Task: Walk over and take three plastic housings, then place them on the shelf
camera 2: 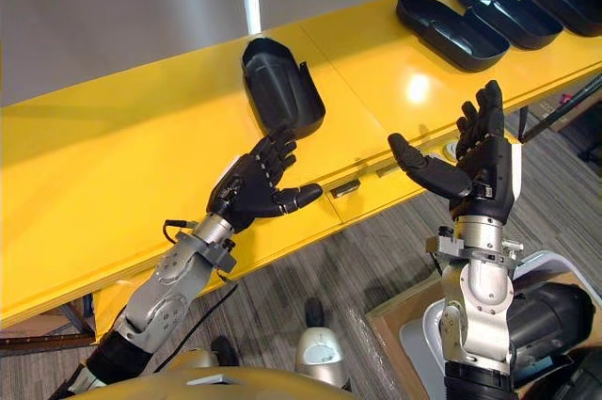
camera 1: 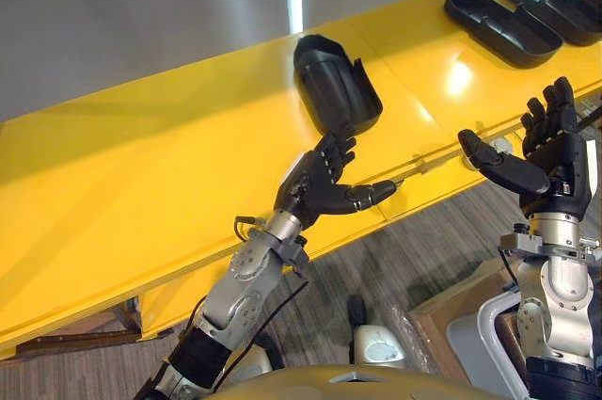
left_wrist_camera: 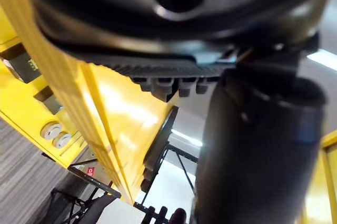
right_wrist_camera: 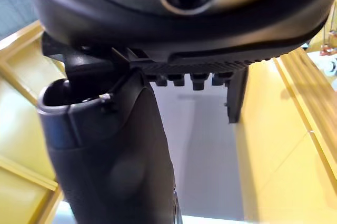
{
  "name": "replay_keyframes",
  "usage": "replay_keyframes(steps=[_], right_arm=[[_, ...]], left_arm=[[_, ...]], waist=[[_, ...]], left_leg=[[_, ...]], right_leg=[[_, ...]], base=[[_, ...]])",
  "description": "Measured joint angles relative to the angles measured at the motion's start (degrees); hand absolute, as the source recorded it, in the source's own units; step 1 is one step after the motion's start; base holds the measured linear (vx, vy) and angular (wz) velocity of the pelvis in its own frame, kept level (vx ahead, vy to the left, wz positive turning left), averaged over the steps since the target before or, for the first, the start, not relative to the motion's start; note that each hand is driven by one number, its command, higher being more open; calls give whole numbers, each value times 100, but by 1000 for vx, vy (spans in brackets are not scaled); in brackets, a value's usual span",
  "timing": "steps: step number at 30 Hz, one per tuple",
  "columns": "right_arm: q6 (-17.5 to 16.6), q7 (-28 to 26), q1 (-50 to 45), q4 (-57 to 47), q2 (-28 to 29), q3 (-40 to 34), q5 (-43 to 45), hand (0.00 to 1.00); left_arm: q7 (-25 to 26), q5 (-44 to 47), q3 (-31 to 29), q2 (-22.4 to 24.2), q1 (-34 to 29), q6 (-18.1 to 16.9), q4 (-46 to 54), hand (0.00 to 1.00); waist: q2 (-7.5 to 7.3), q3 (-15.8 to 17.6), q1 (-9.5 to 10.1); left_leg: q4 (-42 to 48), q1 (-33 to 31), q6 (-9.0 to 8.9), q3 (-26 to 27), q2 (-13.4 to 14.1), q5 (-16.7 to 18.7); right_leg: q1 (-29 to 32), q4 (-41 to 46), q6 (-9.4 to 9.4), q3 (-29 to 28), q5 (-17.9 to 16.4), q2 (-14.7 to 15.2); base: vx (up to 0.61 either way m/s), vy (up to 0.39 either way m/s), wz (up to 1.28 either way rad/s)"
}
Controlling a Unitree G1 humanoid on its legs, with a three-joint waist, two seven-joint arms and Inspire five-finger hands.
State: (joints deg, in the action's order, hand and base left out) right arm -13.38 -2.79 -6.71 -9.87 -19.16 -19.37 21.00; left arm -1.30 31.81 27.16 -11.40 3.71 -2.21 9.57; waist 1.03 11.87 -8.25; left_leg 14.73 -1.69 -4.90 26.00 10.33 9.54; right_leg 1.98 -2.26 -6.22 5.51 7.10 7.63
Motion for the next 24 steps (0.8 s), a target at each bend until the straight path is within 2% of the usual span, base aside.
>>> replay_keyframes(steps=[4,6,9,11,20,21,24], right_arm=[[-230,-578,-33,-63,0,205,81,100],[-265,-705,-82,-366,1,442,75,100],[-398,-680,-155,-800,48,838,7,100],[-493,-408,-165,-859,300,1032,-22,100],[-497,394,-289,-823,794,1575,-32,100],[-498,662,-352,-799,874,1633,-89,100],[-496,1012,-393,-525,887,1674,-382,100]], left_arm=[[0,0,-38,1,-1,-488,26,100],[-4,-9,-132,-1,-35,-535,229,100],[-152,-51,-225,1,-295,-786,687,100],[-564,11,-238,2,-530,-929,921,100],[-1345,13,-251,-33,-1146,-1036,1140,100],[-1557,169,-278,-48,-1237,-1023,1146,100],[-1806,236,-343,-54,-1340,-1016,1238,100]], waist=[[-1,-2,29],[0,-8,41],[-5,-50,76],[-22,-290,184],[4,-538,325],[12,-559,337],[4,-577,349]], left_leg=[[-12,6,6,-25,-2,-7],[-85,30,14,-58,-29,-54],[-314,141,8,-100,-98,-182],[-577,249,-4,-145,-165,-314],[-1508,742,22,-199,-439,-731],[-1687,841,27,-164,-468,-819],[-1932,1009,28,-15,-508,-939]], right_leg=[[-15,-3,0,23,0,-1],[-22,-3,0,44,0,9],[-69,-7,0,97,0,28],[-160,-75,0,208,0,41],[-340,-94,-12,354,-32,138],[-360,-94,-14,356,-34,137],[-331,-87,-14,251,-33,115]], base=[[-9,-5,2],[-26,-18,8],[-13,-22,10],[-12,-29,17],[-39,-7,7],[-34,-4,-2],[-33,-3,-18]])
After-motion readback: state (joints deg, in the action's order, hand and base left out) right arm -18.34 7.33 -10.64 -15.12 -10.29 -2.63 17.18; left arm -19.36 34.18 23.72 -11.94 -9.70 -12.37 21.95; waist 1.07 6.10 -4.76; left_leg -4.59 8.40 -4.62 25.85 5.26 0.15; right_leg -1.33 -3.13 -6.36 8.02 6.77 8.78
